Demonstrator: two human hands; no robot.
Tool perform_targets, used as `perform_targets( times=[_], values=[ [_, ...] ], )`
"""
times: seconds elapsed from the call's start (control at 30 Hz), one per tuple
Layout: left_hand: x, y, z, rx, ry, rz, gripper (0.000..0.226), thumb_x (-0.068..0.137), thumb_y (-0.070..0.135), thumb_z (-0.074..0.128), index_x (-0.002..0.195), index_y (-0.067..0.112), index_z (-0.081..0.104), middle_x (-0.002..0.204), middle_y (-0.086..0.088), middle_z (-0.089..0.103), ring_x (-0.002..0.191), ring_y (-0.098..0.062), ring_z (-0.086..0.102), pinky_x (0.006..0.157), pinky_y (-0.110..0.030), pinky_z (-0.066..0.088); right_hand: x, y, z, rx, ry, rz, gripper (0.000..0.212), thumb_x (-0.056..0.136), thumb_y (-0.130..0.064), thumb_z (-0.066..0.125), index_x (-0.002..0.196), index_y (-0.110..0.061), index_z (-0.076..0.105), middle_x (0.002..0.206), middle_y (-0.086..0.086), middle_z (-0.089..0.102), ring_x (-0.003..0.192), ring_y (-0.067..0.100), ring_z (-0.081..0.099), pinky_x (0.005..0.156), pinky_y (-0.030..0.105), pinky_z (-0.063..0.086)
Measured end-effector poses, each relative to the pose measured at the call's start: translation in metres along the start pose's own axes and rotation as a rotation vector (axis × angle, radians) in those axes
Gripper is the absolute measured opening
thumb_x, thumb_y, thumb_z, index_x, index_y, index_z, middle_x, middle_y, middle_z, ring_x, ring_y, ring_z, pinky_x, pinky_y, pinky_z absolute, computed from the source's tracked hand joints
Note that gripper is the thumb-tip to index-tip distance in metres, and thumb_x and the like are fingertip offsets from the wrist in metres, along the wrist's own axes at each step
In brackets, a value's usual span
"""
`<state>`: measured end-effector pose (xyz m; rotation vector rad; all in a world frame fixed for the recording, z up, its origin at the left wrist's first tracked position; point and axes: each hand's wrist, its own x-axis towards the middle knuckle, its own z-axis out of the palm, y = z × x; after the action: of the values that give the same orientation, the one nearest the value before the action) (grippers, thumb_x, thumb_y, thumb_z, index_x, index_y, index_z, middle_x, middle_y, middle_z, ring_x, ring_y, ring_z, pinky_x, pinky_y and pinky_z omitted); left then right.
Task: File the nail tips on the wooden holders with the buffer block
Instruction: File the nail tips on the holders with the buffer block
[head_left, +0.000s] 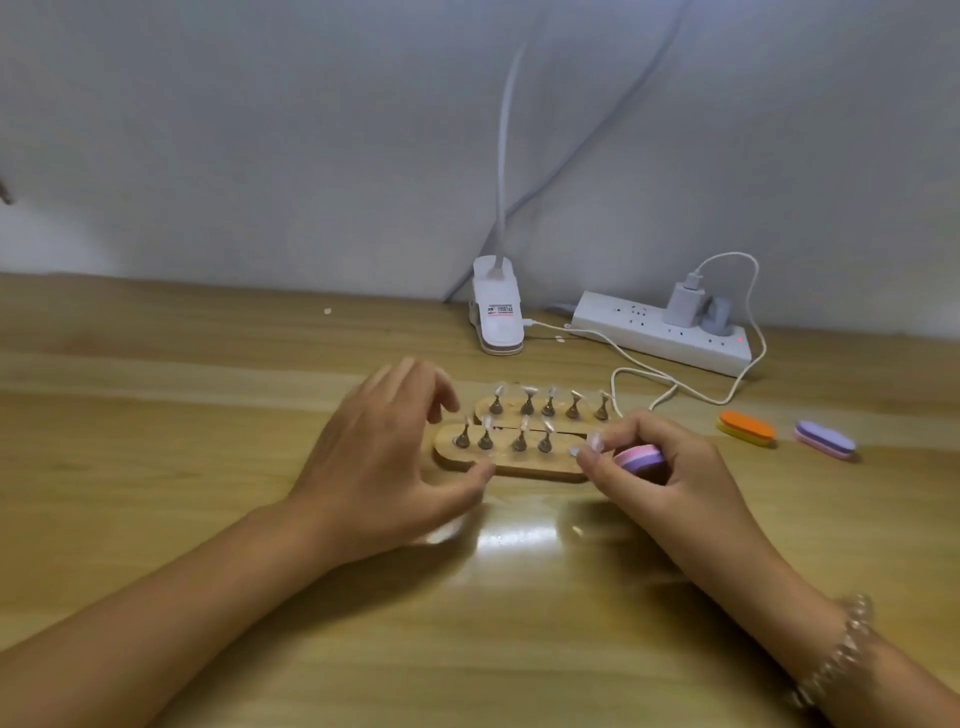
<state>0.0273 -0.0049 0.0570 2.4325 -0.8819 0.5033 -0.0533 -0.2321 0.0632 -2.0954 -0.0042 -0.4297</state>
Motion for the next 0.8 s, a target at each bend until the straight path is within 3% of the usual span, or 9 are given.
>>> perform_targets(
  times=[0.07, 0.23, 0.33, 0.5, 0.67, 0.73, 0.8],
  values=[
    [-0.008, 0.017, 0.002, -0.05, 0.016, 0.094, 0.033, 0.076, 0.057, 0.061, 0.094, 0.033, 0.048, 0.085, 0.017, 0.049, 0.076, -0.003, 0.042, 0.063, -0.024, 0.04, -0.005, -0.007, 0.012, 0.096, 0.003, 0.047, 0.014, 0.082, -0.02, 0.075, 0.076, -0.014, 0.064, 0.076, -0.005, 0.066, 0.061, 0.0, 0.056, 0.059, 0.011, 0.043],
    [-0.017, 0.029, 0.016, -0.222, -0.166, 0.134, 0.023, 0.081, 0.046, 0.054, 0.101, 0.035, 0.056, 0.085, 0.026, 0.052, 0.077, 0.003, 0.046, 0.066, -0.03, 0.045, -0.022, -0.019, 0.034, 0.079, -0.125, -0.034, 0.014, 0.083, -0.018, 0.074, 0.075, -0.015, 0.063, 0.073, -0.003, 0.065, 0.069, 0.015, 0.06, 0.062, 0.027, 0.045],
    [-0.015, 0.027, 0.016, -0.276, -0.194, 0.136, 0.023, 0.081, 0.037, 0.056, 0.102, 0.031, 0.063, 0.08, 0.017, 0.058, 0.071, -0.004, 0.05, 0.065, -0.036, 0.048, -0.021, -0.021, 0.033, 0.05, -0.128, -0.057, 0.014, 0.083, -0.016, 0.074, 0.073, -0.017, 0.063, 0.072, -0.004, 0.064, 0.067, 0.012, 0.058, 0.061, 0.024, 0.043],
    [-0.015, 0.029, 0.015, -0.457, -0.148, 0.088, 0.024, 0.079, 0.025, 0.064, 0.101, 0.029, 0.07, 0.084, 0.02, 0.069, 0.06, -0.003, 0.056, 0.057, -0.023, 0.045, -0.02, -0.019, 0.031, 0.055, -0.076, -0.023, 0.011, 0.084, -0.017, 0.073, 0.077, -0.02, 0.065, 0.072, -0.004, 0.066, 0.066, 0.011, 0.061, 0.061, 0.025, 0.047],
    [-0.015, 0.025, 0.014, -0.449, -0.17, 0.067, 0.024, 0.085, 0.02, 0.061, 0.103, 0.027, 0.074, 0.078, 0.03, 0.064, 0.063, 0.002, 0.058, 0.06, -0.013, 0.039, -0.023, -0.02, 0.029, -0.015, -0.107, -0.047, 0.012, 0.084, -0.021, 0.075, 0.082, -0.02, 0.063, 0.07, -0.007, 0.063, 0.063, 0.005, 0.056, 0.059, 0.02, 0.043],
    [-0.015, 0.026, 0.013, -0.424, -0.162, 0.064, 0.017, 0.086, 0.023, 0.06, 0.093, 0.032, 0.073, 0.068, 0.03, 0.06, 0.058, 0.002, 0.054, 0.057, -0.015, 0.035, -0.025, -0.021, 0.029, -0.058, -0.12, -0.078, 0.013, 0.084, -0.026, 0.075, 0.087, -0.021, 0.063, 0.072, -0.008, 0.063, 0.063, 0.007, 0.056, 0.059, 0.022, 0.043],
    [-0.013, 0.028, 0.012, -0.428, -0.18, 0.055, 0.014, 0.087, 0.029, 0.058, 0.09, 0.033, 0.071, 0.073, 0.022, 0.065, 0.061, -0.003, 0.055, 0.058, -0.022, 0.038, -0.028, -0.019, 0.025, -0.073, -0.125, -0.07, 0.021, 0.082, -0.034, 0.074, 0.089, -0.022, 0.058, 0.069, -0.011, 0.059, 0.057, 0.005, 0.051, 0.054, 0.017, 0.038]
  ],
)
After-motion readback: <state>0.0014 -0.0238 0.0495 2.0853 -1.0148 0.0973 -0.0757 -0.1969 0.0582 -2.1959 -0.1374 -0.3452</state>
